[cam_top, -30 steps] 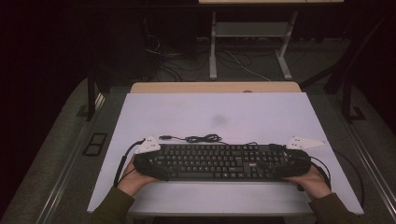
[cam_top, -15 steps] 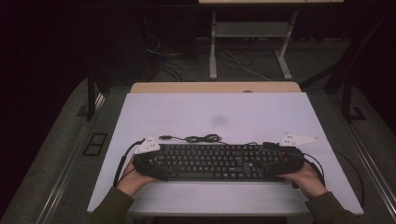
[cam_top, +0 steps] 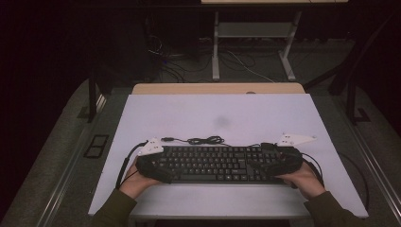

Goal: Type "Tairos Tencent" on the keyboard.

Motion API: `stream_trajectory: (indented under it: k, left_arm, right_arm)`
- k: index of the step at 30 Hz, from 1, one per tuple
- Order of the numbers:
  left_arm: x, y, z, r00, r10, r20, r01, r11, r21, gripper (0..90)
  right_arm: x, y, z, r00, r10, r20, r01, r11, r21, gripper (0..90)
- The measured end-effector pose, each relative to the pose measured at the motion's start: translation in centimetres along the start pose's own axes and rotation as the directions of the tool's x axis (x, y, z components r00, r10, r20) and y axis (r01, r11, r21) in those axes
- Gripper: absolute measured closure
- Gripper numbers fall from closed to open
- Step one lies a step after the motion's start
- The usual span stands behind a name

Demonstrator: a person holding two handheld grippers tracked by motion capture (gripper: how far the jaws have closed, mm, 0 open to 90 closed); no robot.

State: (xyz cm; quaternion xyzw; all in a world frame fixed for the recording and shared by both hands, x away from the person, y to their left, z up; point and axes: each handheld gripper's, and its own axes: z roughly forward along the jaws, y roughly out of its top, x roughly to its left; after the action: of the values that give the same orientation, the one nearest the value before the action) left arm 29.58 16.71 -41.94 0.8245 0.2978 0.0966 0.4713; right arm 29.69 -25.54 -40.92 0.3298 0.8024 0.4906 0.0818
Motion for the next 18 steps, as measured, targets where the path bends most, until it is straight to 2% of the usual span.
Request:
stream_trajectory:
  k: [18]
  left_arm:
    - [0.0, 0.0, 0.0, 1.0, -0.004, 0.0, 0.004, 1.0, 0.003, 0.0]
  right_arm:
    - [0.4, 0.9, 1.1, 0.9994, -0.002, -0.033, 0.002, 1.0, -0.006, 11.8]
